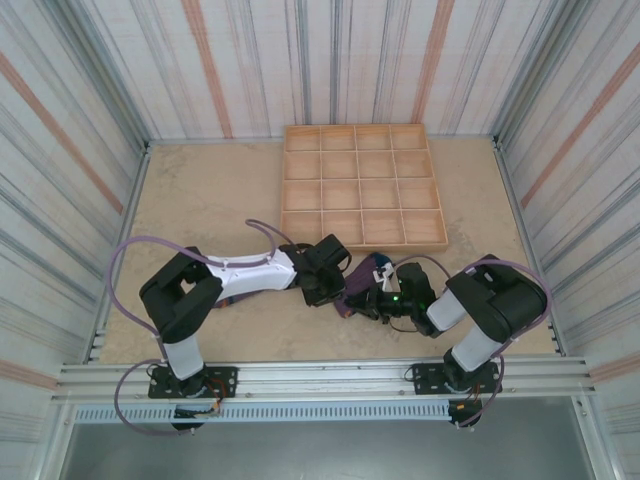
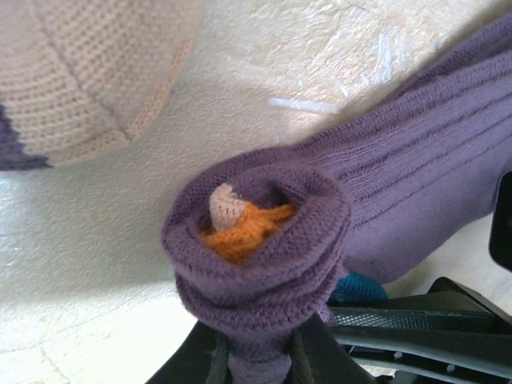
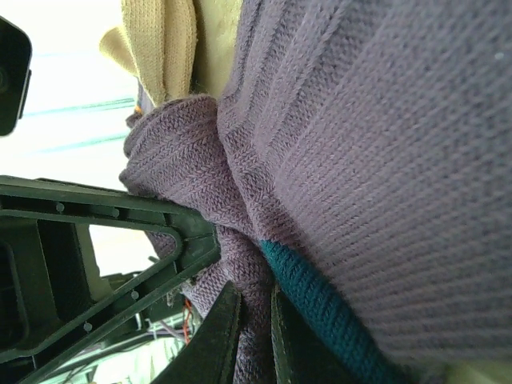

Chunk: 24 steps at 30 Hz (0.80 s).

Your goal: Roll the socks

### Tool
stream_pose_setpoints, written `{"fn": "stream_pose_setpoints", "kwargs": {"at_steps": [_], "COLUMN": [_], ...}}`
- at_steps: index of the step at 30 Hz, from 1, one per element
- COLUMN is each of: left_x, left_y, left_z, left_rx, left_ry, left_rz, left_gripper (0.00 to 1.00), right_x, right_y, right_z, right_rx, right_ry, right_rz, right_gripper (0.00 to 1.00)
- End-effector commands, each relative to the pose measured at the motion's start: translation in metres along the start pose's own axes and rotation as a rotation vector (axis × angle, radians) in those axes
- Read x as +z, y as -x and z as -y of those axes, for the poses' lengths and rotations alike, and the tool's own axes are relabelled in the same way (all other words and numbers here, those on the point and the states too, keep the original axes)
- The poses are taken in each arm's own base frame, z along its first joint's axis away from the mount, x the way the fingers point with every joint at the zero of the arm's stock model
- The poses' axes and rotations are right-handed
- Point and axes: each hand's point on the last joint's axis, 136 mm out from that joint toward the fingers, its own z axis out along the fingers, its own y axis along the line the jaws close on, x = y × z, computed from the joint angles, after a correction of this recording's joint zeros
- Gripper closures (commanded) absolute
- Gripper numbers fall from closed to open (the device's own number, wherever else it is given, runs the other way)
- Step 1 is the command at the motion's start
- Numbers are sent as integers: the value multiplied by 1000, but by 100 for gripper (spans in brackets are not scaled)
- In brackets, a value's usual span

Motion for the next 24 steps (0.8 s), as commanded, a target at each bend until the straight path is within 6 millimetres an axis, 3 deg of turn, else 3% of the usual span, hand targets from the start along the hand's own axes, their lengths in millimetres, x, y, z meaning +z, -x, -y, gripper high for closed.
{"fn": "stream_pose_setpoints", "kwargs": {"at_steps": [1,5,12,17,24], "left_x": [11,12,7,-4,-9], "left_y": [6,4,-1,-2,-7], "left_z": [-33,-38,-47,-47,-50], "left_rx": [-16,-5,18,39,31], "left_ry": [138,176,235,255,262], "left_rz": [4,-19,-55,-54,-68], "left_gripper": [96,100,100,100,100], "right_x": [-23,-22,-40,-54,-52], "right_y": [-35,-28,-7,-3,-13], "right_z": [99,84,37,2,-27], "right_rx": [244,140,-132,-362,-754], "right_ry": [-363,-353,-376,-390,-483], "right_rz": [-27,-33,38,65,137], "right_gripper": [93,67,37,31,32]}}
